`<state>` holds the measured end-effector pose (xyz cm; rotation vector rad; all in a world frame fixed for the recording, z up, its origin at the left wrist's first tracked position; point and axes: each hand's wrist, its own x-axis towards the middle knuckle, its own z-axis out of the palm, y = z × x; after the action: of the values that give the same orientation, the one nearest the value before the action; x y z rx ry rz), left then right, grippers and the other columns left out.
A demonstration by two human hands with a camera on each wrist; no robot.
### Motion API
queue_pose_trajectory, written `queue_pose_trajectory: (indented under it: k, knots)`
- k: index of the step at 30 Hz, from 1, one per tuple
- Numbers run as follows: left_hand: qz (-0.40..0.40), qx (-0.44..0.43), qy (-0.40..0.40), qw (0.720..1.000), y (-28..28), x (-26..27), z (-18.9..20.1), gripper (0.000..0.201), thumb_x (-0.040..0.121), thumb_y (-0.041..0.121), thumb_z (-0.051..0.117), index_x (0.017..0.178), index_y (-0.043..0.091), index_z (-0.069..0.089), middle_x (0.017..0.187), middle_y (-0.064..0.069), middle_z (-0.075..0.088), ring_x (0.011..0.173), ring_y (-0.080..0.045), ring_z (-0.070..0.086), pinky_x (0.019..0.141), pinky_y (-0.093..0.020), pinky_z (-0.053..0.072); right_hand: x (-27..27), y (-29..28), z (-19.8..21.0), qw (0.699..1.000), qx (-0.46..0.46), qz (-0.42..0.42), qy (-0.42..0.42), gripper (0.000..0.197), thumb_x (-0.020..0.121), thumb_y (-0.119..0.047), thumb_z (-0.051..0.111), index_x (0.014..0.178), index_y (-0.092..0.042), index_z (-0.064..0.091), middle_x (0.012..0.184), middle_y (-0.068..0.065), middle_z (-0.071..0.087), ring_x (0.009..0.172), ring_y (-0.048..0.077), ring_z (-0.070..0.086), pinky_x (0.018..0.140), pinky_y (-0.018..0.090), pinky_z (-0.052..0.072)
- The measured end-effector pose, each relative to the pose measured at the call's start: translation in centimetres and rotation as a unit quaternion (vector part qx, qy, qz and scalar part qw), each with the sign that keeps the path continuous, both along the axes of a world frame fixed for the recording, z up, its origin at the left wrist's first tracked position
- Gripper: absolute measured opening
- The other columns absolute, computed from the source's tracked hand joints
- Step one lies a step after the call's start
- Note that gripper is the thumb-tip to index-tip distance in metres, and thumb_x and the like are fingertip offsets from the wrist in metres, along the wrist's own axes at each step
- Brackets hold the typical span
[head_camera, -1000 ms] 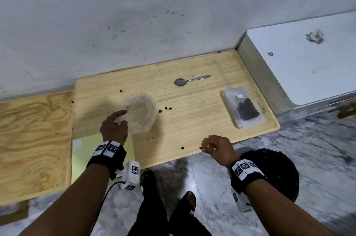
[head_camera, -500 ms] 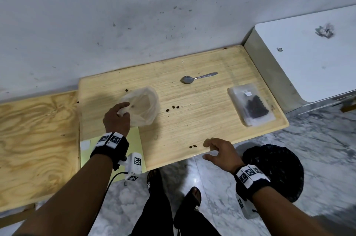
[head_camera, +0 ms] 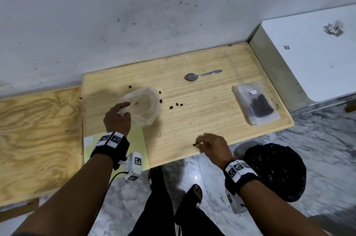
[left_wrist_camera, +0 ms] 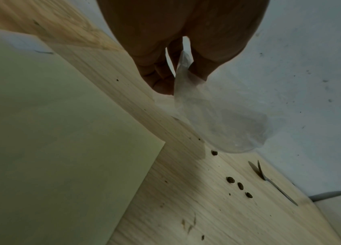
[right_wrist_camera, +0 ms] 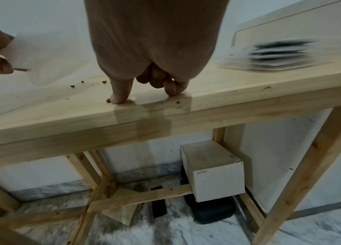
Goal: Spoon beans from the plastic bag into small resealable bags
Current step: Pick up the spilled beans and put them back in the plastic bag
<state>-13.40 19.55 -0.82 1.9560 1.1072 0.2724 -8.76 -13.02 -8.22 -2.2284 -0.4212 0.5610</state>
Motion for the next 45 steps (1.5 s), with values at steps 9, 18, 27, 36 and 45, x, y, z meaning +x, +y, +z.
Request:
queue_pose_trajectory:
  k: [9, 18, 27, 36, 45]
  knots:
    - [0.006, -0.005, -0.012, 1.0, 0.1, 0.0, 0.3, 0.036, 0.083, 0.0, 0.059, 0.107, 0.022, 0.074, 0.076, -0.013, 0.06, 0.054, -0.017, 0.048, 0.063, -0.024, 0.041, 1.1, 0.7, 4.9, 0.923, 0.203, -0.218, 0.245, 0.034, 0.099, -0.006, 0.046, 0.069, -0.014, 0.059, 0.056, -0.006, 0.052, 0.046, 0.005, 0.048, 0.047, 0.017, 0.04]
    - [0.003, 0.009, -0.005, 1.0, 0.3, -0.8, 0.4, 0.035, 0.083, 0.001, 0.06, 0.107, 0.023, 0.074, 0.063, -0.011, 0.055, 0.05, -0.019, 0.047, 0.062, -0.025, 0.04, 1.6, 1.0, 4.9, 0.892, 0.207, -0.231, 0.328, 0.02, 0.072, -0.009, 0.05, 0.054, -0.014, 0.054, 0.056, 0.002, 0.041, 0.047, 0.016, 0.032, 0.045, 0.021, 0.025]
    - [0.008, 0.009, 0.006, 1.0, 0.1, -1.8, 0.0, 0.035, 0.084, 0.001, 0.06, 0.107, 0.023, 0.074, 0.061, -0.009, 0.053, 0.05, -0.018, 0.047, 0.062, -0.025, 0.039, -0.3, 0.8, 0.1, 0.995, 0.055, -0.023, 0.075, 0.019, 0.072, -0.004, 0.086, 0.087, -0.015, 0.079, 0.073, -0.009, 0.071, 0.053, 0.004, 0.051, 0.07, 0.034, 0.059]
    - [0.007, -0.001, 0.002, 1.0, 1.2, -1.3, -0.1, 0.036, 0.084, 0.001, 0.058, 0.108, 0.024, 0.073, 0.061, -0.01, 0.053, 0.049, -0.018, 0.046, 0.052, -0.018, 0.036, 0.4, 1.6, 1.5, 0.996, 0.005, 0.031, 0.086, 0.019, 0.091, -0.01, 0.068, 0.075, -0.016, 0.061, 0.059, -0.007, 0.062, 0.056, -0.001, 0.06, 0.061, 0.017, 0.046]
    - [0.002, -0.013, 0.004, 1.0, 5.3, 0.8, 0.3, 0.036, 0.085, 0.003, 0.06, 0.108, 0.028, 0.073, 0.059, -0.008, 0.051, 0.052, -0.023, 0.047, 0.061, -0.024, 0.044, 3.6, 4.7, 5.5, 0.789, 0.329, -0.283, 0.434, 0.024, 0.1, -0.014, 0.047, 0.078, -0.013, 0.056, 0.062, 0.0, 0.046, 0.044, 0.01, 0.039, 0.038, 0.02, 0.03]
